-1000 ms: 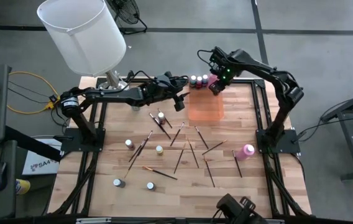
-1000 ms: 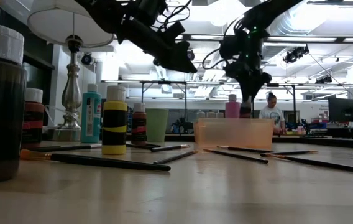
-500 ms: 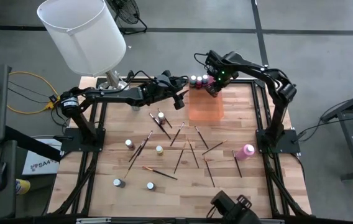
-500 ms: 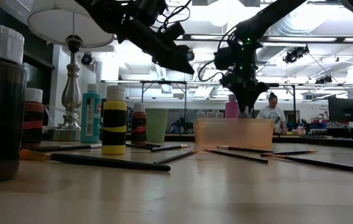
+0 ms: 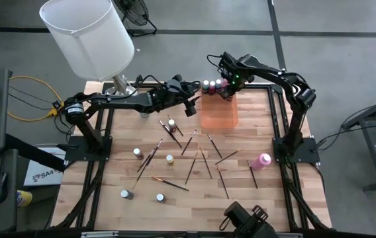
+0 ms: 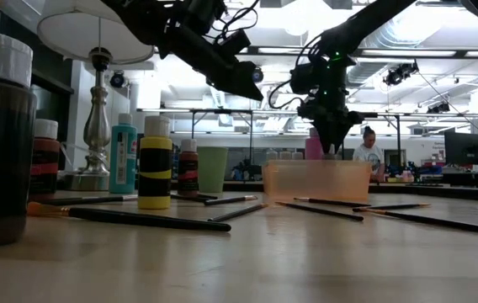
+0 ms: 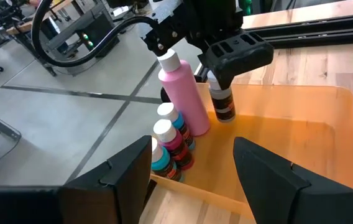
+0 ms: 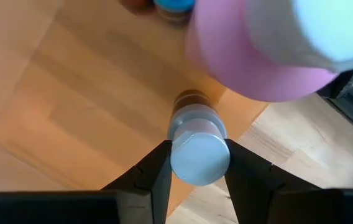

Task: Pick & Place Paint Supplies
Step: Put the gray paint bottle into the orange bin, then put the brown paint bottle into the orange bin

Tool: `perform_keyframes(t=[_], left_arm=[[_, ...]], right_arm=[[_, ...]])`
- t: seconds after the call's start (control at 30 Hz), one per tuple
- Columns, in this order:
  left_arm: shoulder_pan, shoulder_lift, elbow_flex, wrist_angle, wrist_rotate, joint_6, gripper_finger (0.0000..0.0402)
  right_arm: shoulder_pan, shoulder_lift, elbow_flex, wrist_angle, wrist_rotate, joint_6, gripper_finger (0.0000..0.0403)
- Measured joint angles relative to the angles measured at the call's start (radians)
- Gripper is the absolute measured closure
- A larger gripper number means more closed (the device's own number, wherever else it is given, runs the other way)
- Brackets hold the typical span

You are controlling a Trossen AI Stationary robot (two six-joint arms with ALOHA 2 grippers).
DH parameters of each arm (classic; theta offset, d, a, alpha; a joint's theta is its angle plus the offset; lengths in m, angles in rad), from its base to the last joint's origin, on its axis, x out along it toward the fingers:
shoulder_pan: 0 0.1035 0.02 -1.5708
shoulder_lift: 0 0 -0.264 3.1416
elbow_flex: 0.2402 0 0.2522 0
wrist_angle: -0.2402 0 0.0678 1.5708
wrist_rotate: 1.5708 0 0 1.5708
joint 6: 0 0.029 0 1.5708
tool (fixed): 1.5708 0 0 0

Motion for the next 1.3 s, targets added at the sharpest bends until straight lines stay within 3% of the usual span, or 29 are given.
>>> perform_keyframes(t=[0.4, 0.87, 1.3], left_arm=[[0.000, -0.013, 0.000, 0.000, -0.004, 0.031, 0.0181], [0.000, -0.156, 0.000, -0.036, -0.013, 0.036, 0.0181], [0.000, -0.296, 0.000, -0.226, -0.003, -0.148, 0.0181]], right_arm=[[0.000, 0.000, 0.000, -0.002, -0.003, -0.002, 0.0239], [-0.014, -0.030, 0.000, -0.023, -0.025, -0.024, 0.0236], [-0.014, -0.179, 0.000, -0.048, -0.030, -0.035, 0.0236]])
